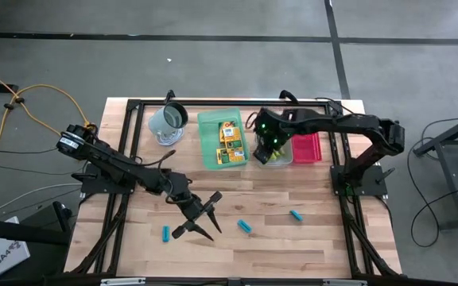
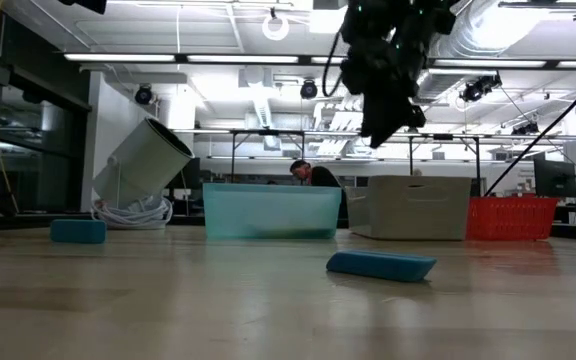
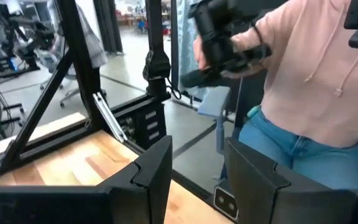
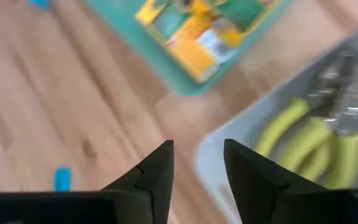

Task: Pick & Place School Supplies
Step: Put the middle right blue eraser into the red bin

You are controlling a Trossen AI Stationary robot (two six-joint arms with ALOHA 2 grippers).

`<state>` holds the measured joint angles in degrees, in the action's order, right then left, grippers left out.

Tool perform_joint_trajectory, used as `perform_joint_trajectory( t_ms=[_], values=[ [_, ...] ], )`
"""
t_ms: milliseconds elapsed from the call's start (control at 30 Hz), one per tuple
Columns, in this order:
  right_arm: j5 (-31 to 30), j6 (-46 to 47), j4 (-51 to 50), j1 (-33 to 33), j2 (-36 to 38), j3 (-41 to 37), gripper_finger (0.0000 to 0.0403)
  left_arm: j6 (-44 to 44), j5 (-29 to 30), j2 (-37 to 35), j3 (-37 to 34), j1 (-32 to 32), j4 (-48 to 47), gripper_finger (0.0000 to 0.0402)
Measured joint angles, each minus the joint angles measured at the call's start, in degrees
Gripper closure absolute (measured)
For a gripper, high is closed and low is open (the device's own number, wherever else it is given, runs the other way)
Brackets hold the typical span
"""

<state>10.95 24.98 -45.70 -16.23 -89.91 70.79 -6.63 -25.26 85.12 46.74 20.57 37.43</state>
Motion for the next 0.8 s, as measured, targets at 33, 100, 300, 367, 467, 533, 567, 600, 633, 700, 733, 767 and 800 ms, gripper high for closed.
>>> perform_joint_trajectory(
  t_ms=[33, 100, 300, 367, 467, 533, 567, 600, 633, 700, 733, 767, 800],
  values=[
    [0.0, -0.2, 0.0, 1.2, 0.0, 0.1, 0.0270, 0.1, 0.0, 0.0, 0.0, 0.0, -0.5, 0.0259],
    [0.0, -1.0, -0.6, 3.5, 0.0, 0.1, 0.0270, 0.9, -0.1, 0.0, 0.0, 0.3, -1.1, 0.0259],
    [-2.7, 0.8, -10.0, 11.1, 0.0, 0.1, 0.0270, 1.1, 0.2, 0.0, 0.0, 3.2, -4.2, 0.0259],
    [-5.2, 3.7, -13.5, 13.9, 0.0, 0.1, 0.0270, 1.0, 2.0, 0.0, 0.0, 4.1, -6.0, 0.0259],
    [-8.1, 8.8, -17.5, 18.5, 0.7, 0.0, 0.0270, 1.1, 4.4, 0.0, 0.0, 5.2, -7.6, 0.0259],
    [-9.3, 11.7, -18.9, 21.9, 1.3, 0.0, 0.0270, 1.1, 4.7, 0.0, 0.0, 5.5, -8.4, 0.0259],
    [-9.6, 13.0, -19.1, 23.6, 1.5, 0.0, 0.0270, 1.0, 4.7, 0.0, 0.0, 5.6, -8.8, 0.0259],
    [-10.0, 14.3, -19.2, 25.5, 1.7, 0.0, 0.0270, 1.1, 4.7, 0.0, 0.0, 5.6, -9.1, 0.0259],
    [-10.0, 15.6, -19.1, 27.4, 2.0, 0.0, 0.0270, 1.1, 4.7, 0.0, 0.0, 5.6, -9.3, 0.0259],
    [-10.5, 18.9, -19.2, 31.5, 2.2, 0.0, 0.0270, 1.1, 4.7, 0.0, 0.0, 5.6, -9.6, 0.0259],
    [-11.3, 20.6, -19.3, 33.5, 2.2, 0.0, 0.0270, 1.6, 4.7, 0.0, 0.0, 5.6, -9.6, 0.0259],
    [-12.3, 22.5, -19.5, 35.4, 2.1, 0.0, 0.0270, 2.3, 4.8, 0.0, 0.0, 5.6, -9.6, 0.0259],
    [-13.1, 24.6, -19.6, 37.3, 2.1, 0.0, 0.0270, 3.1, 5.1, 0.0, 0.0, 5.5, -9.6, 0.0259]
  ],
)
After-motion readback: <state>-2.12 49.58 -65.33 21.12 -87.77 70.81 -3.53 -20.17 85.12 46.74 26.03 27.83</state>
